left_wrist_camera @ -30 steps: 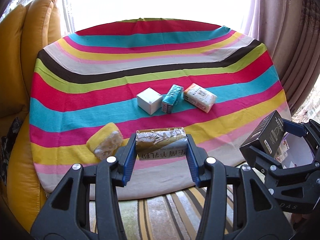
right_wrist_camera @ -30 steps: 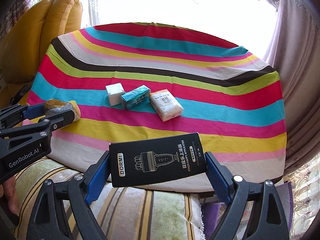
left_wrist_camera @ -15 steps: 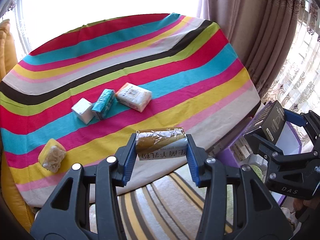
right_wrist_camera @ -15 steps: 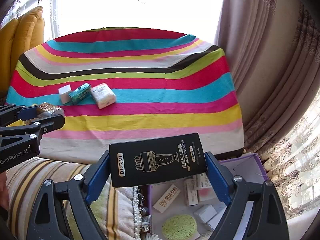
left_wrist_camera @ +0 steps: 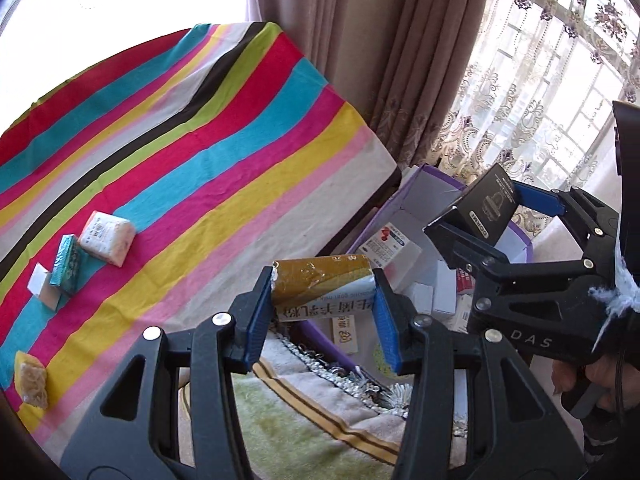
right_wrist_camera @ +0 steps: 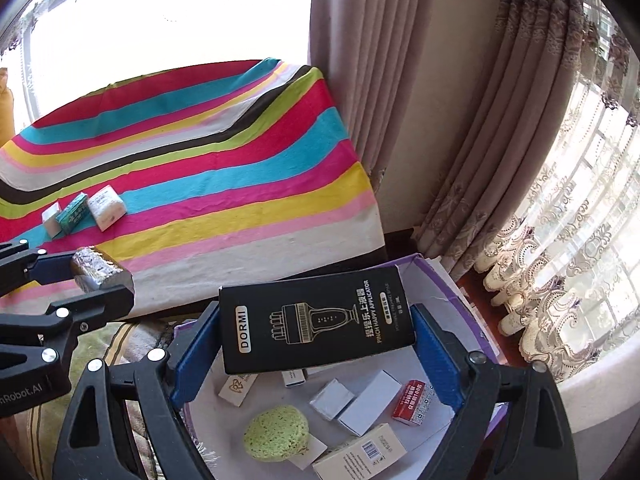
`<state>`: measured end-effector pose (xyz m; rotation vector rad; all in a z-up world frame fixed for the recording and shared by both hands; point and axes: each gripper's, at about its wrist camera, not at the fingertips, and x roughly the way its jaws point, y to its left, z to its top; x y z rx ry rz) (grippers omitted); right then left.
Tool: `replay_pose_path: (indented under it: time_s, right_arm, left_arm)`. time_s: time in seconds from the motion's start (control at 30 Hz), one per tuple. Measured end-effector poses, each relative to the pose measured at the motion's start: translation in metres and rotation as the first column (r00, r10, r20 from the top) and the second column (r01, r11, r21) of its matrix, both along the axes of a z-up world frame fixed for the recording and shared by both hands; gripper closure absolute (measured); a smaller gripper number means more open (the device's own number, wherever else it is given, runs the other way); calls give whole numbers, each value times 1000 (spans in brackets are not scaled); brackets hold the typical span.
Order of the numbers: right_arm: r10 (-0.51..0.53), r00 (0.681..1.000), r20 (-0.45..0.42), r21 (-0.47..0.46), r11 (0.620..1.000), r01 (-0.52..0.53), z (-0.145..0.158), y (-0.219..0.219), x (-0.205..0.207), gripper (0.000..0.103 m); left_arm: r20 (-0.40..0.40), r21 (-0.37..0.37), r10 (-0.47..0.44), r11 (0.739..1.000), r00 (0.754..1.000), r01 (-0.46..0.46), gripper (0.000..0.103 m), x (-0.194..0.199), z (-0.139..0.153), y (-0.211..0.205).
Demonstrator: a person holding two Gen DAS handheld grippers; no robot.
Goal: Organize objects
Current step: 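Open the left tool over the storage box while right tool releases DORMI box, then grasp the yellow sponge block with the left tool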
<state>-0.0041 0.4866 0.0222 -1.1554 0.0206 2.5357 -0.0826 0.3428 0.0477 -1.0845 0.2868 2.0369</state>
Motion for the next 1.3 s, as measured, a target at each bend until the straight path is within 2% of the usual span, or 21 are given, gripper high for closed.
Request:
replay_pose_path:
  time_s: [0.07,0.13,0.33,0.43,0.53,0.67,0.8,0.9,0.97,1.03,1.13,1.17,1.3]
  right_arm:
    - [-22,1000,-16,-3,1000,22,2,6,2,11]
    - [-39,999,-31,-3,999,39,5,9,4,11]
    - [-80,996,-48,24,996,81,11,6,2,6]
    - [-59,998,-36,7,998,60,11,0,-3,6]
    - [-49,998,-49,39,998,51,13,-10,-5,6]
    - [-13,997,-75,76,997,19,21,-25,-7,6]
    - [105,992,-73,-42,993,-109,24,-38,-14,6]
    - [185,979,-88,-79,978,-192,27,-57,-19,6]
    - [216,973,-86,-56,974,-221,30,-72,-25,6]
    - [237,968,-82,-41,970,-241,32,-86,-32,6]
    - [258,963,-83,-48,964,-262,34,-101,-45,6]
    - [265,961,-82,-52,961,-270,34,-106,-49,6]
    - [313,948,-64,-49,947,-316,32,-128,-69,5]
  left_arm:
    - [24,15,-23,1000,999,23,40,1,0,6]
    - [42,45,-40,998,998,38,23,1,1,6]
    - [-5,102,55,993,998,-54,7,-2,17,-16]
    - [-83,107,97,990,992,-88,6,-6,24,-32]
    - [-171,76,139,989,975,-128,6,-11,28,-51]
    - [-172,70,189,981,967,-180,6,-26,27,-87]
    - [-212,19,276,960,937,-279,6,-40,19,-127]
    - [-182,27,364,930,914,-365,6,-54,12,-167]
    - [-149,29,444,895,883,-445,7,-63,6,-196]
    - [-81,42,548,836,833,-546,8,-74,-1,-228]
    - [44,55,679,730,732,-681,8,-85,-15,-272]
    - [65,49,699,711,712,-702,8,-88,-20,-282]
    - [117,0,729,679,674,-734,13,-96,-34,-308]
